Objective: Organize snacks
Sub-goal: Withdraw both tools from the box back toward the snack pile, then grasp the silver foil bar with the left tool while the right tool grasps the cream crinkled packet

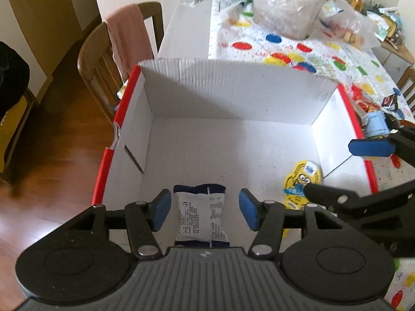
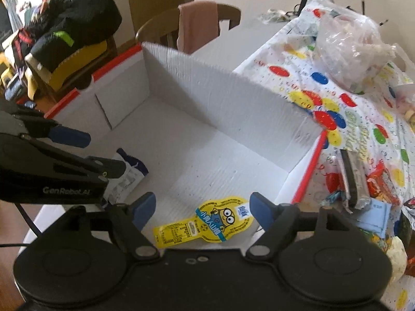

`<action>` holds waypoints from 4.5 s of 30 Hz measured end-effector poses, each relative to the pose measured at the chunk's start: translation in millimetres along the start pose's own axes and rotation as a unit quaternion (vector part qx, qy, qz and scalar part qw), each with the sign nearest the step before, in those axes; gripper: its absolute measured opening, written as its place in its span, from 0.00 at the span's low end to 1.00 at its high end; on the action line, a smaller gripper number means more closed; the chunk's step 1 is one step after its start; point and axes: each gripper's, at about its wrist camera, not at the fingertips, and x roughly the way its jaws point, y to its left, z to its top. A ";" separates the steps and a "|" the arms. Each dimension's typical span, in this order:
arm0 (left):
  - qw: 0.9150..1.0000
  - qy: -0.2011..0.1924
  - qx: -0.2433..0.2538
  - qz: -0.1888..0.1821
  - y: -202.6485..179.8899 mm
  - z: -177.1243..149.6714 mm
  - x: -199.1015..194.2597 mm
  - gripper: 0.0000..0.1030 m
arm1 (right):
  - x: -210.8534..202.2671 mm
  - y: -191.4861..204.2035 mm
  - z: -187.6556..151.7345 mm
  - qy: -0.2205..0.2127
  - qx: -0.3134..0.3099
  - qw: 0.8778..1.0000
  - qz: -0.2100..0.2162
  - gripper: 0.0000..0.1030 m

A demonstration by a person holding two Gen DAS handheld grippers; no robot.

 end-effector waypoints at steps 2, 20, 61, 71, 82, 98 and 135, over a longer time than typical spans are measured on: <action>1.000 -0.010 0.000 -0.003 -0.9 -0.9 -8.1 0.55 | -7.3 -4.2 -0.3 -0.009 0.010 1.000 -0.004 0.77; 0.991 -0.120 0.031 -0.048 -45.9 -14.7 -91.5 0.64 | -101.6 -31.2 -26.6 -0.122 0.095 0.988 0.021 0.89; 0.992 -0.088 0.028 -0.090 -264.6 30.5 -35.1 0.79 | -173.3 -248.3 -173.3 -0.177 0.129 0.976 0.004 1.00; 0.996 -0.021 -0.048 -0.073 -264.0 86.4 18.5 0.79 | -123.4 -291.1 -160.0 -0.124 0.074 0.989 0.024 0.99; 0.986 0.061 -0.145 -0.060 -252.5 140.3 91.9 0.79 | -65.9 -314.4 -138.9 -0.058 0.044 0.995 0.074 0.92; 0.981 0.126 -0.145 -0.029 -255.8 153.7 161.8 0.70 | -5.7 -321.3 -125.4 0.013 0.014 0.997 0.078 0.76; 0.983 0.085 -0.141 -0.086 -244.0 125.5 101.2 0.41 | -46.0 -298.0 -132.8 -0.017 0.043 0.998 0.032 0.33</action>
